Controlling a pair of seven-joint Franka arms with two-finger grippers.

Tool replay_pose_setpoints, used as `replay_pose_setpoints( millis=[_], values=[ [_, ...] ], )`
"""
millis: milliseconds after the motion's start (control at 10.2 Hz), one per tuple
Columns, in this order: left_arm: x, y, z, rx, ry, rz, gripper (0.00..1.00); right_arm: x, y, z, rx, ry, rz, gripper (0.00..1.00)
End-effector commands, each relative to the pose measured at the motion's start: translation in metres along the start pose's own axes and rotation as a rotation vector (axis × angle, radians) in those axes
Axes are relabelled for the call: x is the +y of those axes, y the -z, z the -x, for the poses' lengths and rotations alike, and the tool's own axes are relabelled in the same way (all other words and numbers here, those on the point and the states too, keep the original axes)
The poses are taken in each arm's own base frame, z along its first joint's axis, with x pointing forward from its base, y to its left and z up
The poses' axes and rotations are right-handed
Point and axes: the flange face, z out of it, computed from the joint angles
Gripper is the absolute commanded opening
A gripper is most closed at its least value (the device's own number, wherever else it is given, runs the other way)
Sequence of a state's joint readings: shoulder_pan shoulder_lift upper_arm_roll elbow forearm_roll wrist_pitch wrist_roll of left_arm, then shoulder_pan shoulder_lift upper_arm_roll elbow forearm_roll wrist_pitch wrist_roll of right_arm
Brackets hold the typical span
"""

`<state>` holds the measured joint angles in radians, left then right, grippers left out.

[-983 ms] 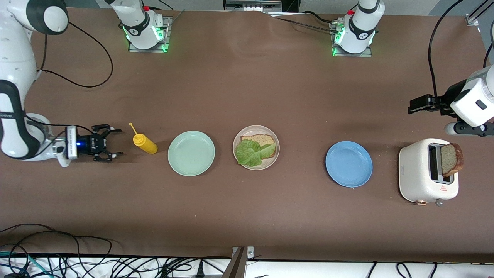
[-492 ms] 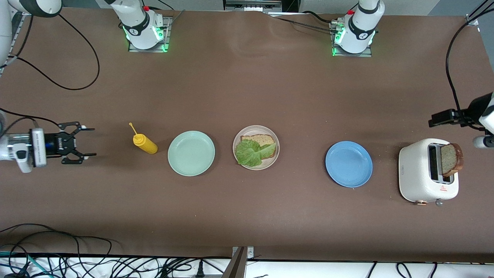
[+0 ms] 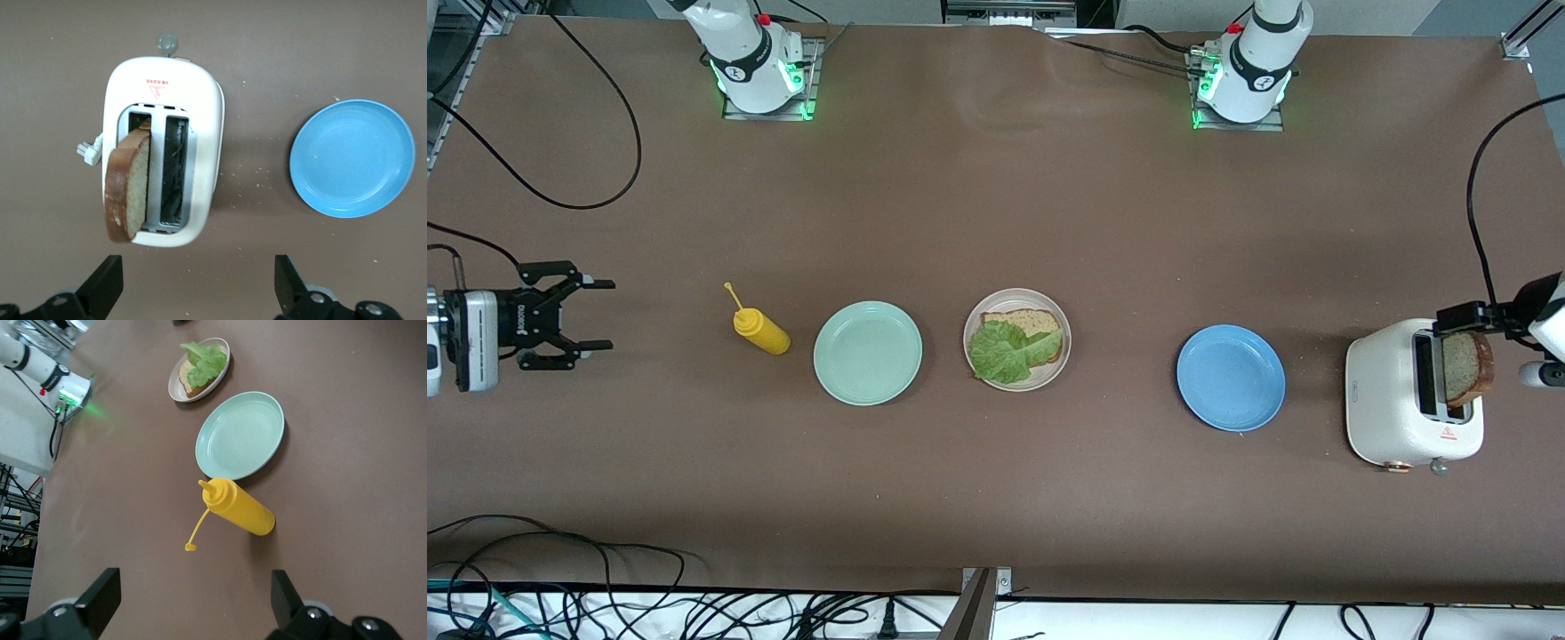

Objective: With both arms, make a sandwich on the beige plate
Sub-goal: 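Withdraw the right gripper while the left gripper moves over the toaster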

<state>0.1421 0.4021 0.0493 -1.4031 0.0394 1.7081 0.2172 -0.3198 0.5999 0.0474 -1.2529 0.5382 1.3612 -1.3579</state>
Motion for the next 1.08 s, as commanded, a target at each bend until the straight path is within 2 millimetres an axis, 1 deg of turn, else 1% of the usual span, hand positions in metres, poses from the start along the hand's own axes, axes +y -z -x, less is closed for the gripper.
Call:
replay_pose_setpoints(
  millis=[0,98,197,295,393,492,590,688,787,885,983],
  values=[
    [-0.019,-0.013,-0.011,0.016,-0.061,-0.030,1.00,-0.055,0.035,-0.040,-0.125,-0.127,0.116,1.00],
    [-0.028,-0.020,-0.015,0.027,-0.070,-0.032,1.00,-0.077,0.042,-0.059,-0.179,-0.198,0.174,1.00],
    [-0.035,-0.029,-0.017,0.023,-0.082,-0.029,1.00,-0.096,0.047,-0.074,-0.238,-0.224,0.230,1.00],
    [-0.036,-0.036,-0.018,0.015,-0.086,-0.029,1.00,-0.108,0.049,-0.083,-0.286,-0.244,0.274,1.00],
    [-0.037,-0.041,-0.020,0.009,-0.086,-0.031,1.00,-0.113,0.048,-0.089,-0.326,-0.274,0.309,1.00],
    [-0.045,-0.041,-0.019,0.014,-0.084,-0.058,1.00,-0.116,0.044,-0.095,-0.343,-0.276,0.319,1.00],
    [-0.047,-0.048,-0.022,0.007,-0.084,-0.066,1.00,-0.121,0.043,-0.103,-0.356,-0.282,0.341,1.00],
    [-0.054,-0.054,-0.023,0.009,-0.078,-0.066,1.00,-0.147,0.055,-0.119,-0.344,-0.326,0.417,1.00],
    [-0.061,-0.057,-0.023,0.016,-0.068,-0.066,1.00,-0.152,0.052,-0.115,-0.351,-0.415,0.449,1.00],
    [-0.062,-0.065,-0.024,0.007,-0.067,-0.063,1.00,-0.164,0.051,-0.111,-0.324,-0.458,0.488,1.00],
    [-0.067,-0.066,-0.025,0.021,-0.060,-0.064,1.00,-0.178,0.043,-0.109,-0.281,-0.517,0.540,1.00]
  ],
)
